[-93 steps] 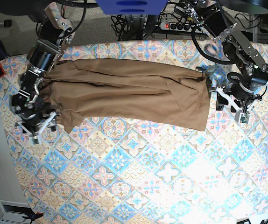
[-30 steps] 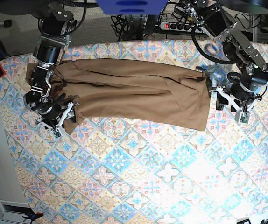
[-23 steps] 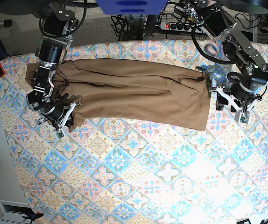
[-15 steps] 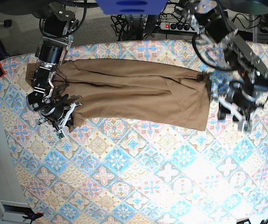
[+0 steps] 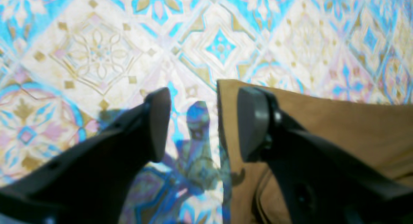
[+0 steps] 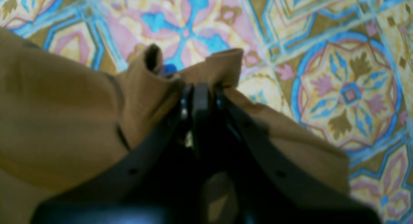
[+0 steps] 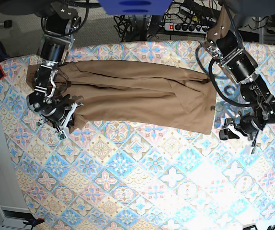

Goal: Layout the t-shirt on the table in an organized manner, then fold the t-shirt properly
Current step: 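Release the left gripper and move it along the shirt to its other corner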

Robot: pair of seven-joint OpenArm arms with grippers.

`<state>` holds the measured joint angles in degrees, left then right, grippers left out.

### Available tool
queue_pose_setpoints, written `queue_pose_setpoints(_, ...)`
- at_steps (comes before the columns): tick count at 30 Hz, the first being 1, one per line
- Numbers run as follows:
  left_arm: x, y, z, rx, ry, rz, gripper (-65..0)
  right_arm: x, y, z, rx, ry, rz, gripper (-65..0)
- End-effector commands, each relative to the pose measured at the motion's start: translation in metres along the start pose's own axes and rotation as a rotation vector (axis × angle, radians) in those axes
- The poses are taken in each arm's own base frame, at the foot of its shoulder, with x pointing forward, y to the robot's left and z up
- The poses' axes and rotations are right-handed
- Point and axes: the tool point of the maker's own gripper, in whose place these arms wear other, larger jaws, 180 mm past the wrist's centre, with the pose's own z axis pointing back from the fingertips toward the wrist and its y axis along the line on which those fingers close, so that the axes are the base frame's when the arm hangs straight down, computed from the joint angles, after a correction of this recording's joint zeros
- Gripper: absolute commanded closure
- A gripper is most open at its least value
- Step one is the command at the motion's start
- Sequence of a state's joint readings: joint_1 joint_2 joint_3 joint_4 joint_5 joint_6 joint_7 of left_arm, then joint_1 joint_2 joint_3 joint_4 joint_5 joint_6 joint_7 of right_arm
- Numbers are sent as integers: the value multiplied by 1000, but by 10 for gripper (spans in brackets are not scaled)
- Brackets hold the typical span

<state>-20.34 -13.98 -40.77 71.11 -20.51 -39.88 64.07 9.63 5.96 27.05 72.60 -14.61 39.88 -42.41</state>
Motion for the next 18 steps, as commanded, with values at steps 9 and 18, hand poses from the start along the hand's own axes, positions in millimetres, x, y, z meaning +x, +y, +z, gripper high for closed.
queue_pose_setpoints(9,-9,-39,-47,-128,39,-95,-354,-7,-16,9,-53,67,44,0)
queue_pose_setpoints(18,-31,-43,-65,-164,61,-41,-353,-7,-16,9,-53,69,43,0)
